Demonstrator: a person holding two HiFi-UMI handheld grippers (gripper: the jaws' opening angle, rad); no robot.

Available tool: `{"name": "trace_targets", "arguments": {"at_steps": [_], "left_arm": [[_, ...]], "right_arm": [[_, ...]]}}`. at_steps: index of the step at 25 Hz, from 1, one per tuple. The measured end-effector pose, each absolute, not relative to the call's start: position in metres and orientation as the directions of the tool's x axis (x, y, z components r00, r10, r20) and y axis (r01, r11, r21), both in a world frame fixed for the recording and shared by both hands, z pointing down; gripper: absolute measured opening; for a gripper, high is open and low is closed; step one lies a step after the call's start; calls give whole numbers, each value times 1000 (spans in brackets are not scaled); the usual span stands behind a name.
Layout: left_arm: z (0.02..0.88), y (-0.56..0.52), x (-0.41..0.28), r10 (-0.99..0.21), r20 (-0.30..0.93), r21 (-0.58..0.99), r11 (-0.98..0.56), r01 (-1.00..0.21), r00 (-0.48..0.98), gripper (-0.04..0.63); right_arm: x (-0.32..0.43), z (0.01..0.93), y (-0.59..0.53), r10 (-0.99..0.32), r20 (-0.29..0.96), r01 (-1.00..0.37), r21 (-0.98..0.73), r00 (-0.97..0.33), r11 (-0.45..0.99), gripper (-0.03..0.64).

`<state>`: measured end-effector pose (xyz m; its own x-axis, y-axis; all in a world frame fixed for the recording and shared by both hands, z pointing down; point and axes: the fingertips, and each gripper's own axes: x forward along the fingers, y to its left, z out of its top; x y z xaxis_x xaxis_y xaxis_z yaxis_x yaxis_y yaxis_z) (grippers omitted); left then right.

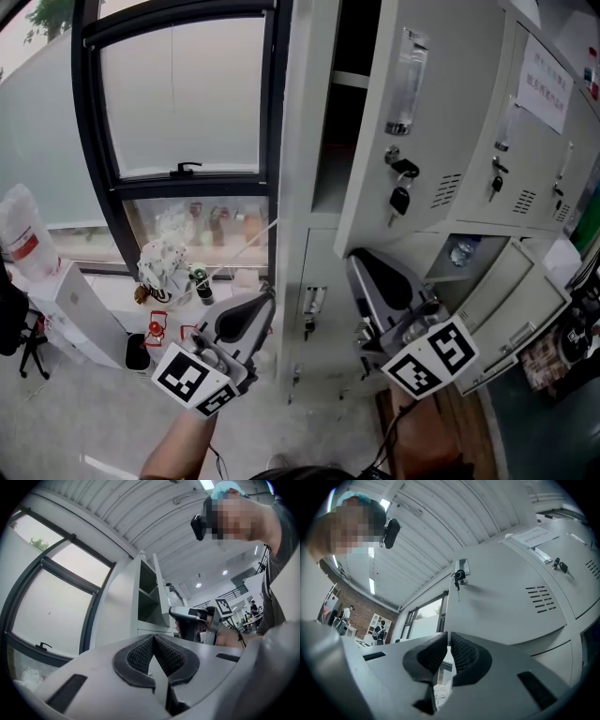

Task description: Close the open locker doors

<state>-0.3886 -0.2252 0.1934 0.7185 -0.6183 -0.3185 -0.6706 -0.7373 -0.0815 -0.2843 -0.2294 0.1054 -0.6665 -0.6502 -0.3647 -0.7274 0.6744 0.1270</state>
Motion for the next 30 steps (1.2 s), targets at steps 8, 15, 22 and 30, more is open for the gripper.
{"name": "trace_targets", "arguments": {"at_steps": [8,15,22,30], "left_arm": [[195,-233,-400,-631,-321,-72,-727,-683,706,9],[198,-242,-410,-643,-322,-60,-719,-693,695,9],[200,-251,-417,-650,-320,-55,-714,-698,690,9],[200,-260,-420,-656,-320,-51,-709,-703,684,9]], "right_arm": [[-293,107,-249,-647,-355,-718,111,-675,687,29],[-301,106,-265,-651,-347,-720,115,-675,684,29],[-307,106,-278,-653,-345,-720,114,-675,684,29],[-308,107,-293,-656,-339,-721,110,-674,684,29]]}}
